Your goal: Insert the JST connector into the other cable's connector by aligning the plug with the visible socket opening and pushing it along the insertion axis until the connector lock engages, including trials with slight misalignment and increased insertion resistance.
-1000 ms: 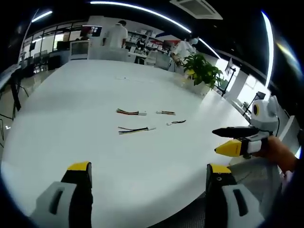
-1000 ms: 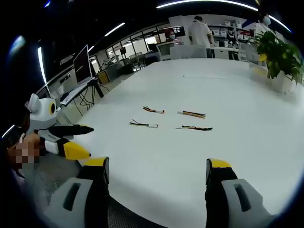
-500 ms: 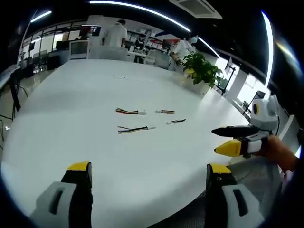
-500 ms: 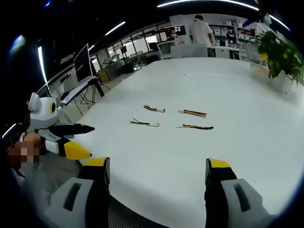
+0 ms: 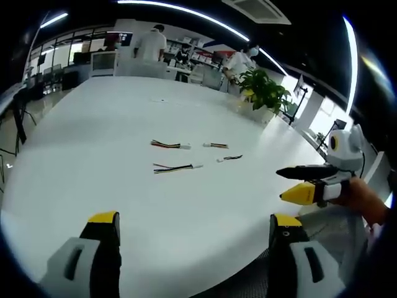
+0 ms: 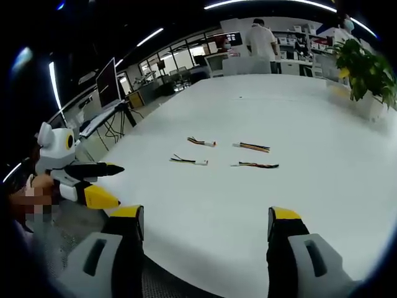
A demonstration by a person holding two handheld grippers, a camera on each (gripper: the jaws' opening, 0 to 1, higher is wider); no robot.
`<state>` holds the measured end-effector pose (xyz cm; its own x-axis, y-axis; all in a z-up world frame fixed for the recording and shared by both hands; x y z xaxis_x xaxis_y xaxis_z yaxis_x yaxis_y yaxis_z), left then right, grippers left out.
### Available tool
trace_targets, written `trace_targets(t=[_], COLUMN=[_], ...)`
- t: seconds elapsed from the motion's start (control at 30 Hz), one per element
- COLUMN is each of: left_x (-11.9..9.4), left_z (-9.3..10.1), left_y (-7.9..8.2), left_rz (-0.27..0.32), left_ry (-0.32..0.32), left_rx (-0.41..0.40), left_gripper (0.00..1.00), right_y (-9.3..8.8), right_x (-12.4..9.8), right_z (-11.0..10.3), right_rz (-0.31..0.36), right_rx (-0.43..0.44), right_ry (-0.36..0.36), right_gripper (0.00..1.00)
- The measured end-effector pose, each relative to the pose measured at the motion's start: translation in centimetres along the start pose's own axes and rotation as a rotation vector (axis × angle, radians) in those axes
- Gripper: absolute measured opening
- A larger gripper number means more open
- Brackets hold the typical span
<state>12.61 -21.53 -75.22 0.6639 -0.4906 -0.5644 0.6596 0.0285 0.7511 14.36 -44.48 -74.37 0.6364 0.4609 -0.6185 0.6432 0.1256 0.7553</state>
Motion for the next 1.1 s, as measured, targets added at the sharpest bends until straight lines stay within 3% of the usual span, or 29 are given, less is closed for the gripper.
trace_targets(t=[0.37,0.5,0.67,1.1], left_x=[-0.06,-0.08,-0.11,-0.13], left_z=[-0.03,0.04,-0.05,-0.18], left_y=[0.14,0.17,0.32,0.69], left_rz=[0.015,0.017,0.027,0.036], left_ry=[-0.003,-0.007,-0.010,-0.013], left_rx=[-0.015,-0.020,-0.040,-0.029], left_gripper=[0.99,0.99,0.99,0.98], right_y=[0.01,0.59,0.20,0.99], right_x=[0.09,-0.01,0.14,-0.38], right_z=[-0.08,-0.40,-0.34,0.26], right_rz=[0.001,0.062,0.017,0.068], right_rx=[-0.006,-0.080,-0.032,-0.041], right_ry=[0.012,0.027,0.034,0.004], right_gripper=[0.79,0.69,0.73,0.67])
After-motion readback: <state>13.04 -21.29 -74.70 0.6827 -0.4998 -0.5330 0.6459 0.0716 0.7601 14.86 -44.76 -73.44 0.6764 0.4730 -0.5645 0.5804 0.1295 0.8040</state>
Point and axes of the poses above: the point that each gripper's makers call its tool centre point, and the gripper's own axes: x roughly forward along the fingers, z roughly to its right, y roughly out of its top, the point moved 7 cm from there along -x, roughly backward along the fingers, and after that the axes turned 5 degrees about -y, right-handed, at the moved point
